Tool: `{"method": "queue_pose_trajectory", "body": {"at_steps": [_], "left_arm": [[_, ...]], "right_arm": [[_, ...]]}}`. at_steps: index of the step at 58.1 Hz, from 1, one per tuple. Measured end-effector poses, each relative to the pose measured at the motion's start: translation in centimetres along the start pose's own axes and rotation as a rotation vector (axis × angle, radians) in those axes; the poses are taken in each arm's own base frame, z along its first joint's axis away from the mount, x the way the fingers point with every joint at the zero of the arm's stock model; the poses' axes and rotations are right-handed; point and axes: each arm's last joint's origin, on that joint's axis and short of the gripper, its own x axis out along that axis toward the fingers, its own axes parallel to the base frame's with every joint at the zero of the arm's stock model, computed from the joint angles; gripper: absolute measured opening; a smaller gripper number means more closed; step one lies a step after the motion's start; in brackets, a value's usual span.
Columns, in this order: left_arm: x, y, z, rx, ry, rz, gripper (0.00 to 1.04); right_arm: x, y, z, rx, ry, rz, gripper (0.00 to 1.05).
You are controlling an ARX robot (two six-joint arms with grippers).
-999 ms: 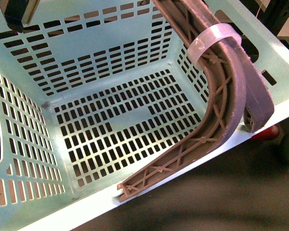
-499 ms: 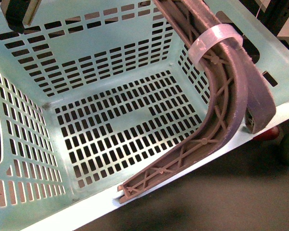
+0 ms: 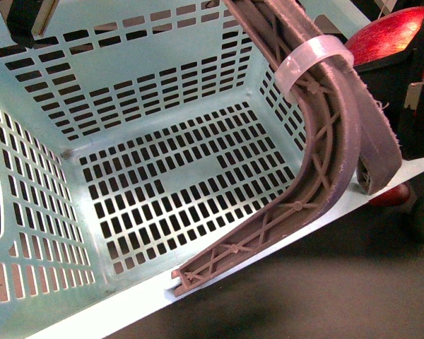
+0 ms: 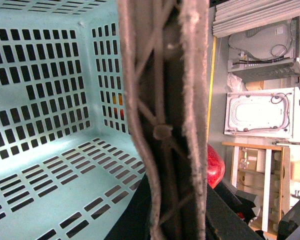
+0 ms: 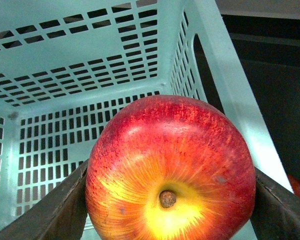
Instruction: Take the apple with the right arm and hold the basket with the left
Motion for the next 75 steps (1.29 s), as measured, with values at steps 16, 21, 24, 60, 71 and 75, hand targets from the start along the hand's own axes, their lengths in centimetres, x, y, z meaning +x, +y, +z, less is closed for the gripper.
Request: {"method": "queue_pose_trajectory", "body": {"at_steps": [16, 21, 24, 60, 71, 75], "left_arm": [[0.0, 0.0, 0.0, 0.002, 0.0, 0.001, 0.07], [0.0, 0.0, 0.0, 0.003, -0.001, 0.002, 0.07], [0.0, 0.0, 0.0, 0.003, -0.002, 0.002, 0.07], [0.0, 0.0, 0.0, 0.004, -0.007, 0.006, 0.07], [0.0, 0.0, 0.0, 0.002, 0.0, 0.001, 0.07], [0.0, 0.0, 0.0, 0.001, 0.003, -0.001, 0.07]], "right_arm": [[-0.7, -0.4, 0.9, -0.019, -0.029, -0.052, 0.96], [-1.6, -0.9, 1.9, -0.016, -0.057, -0.087, 0.96], [-2.4, -1.3, 2.6, -0.013, -0.075, -0.133, 0.96], [-5.7, -3.6, 3.3, -0.005, -0.308, -0.312, 0.81], [-7.0, -4.6, 0.8, -0.006, -0.396, -0.316, 0.5], [-7.3, -4.9, 0.0, -0.007, -0.391, -0.316, 0.39]]}}
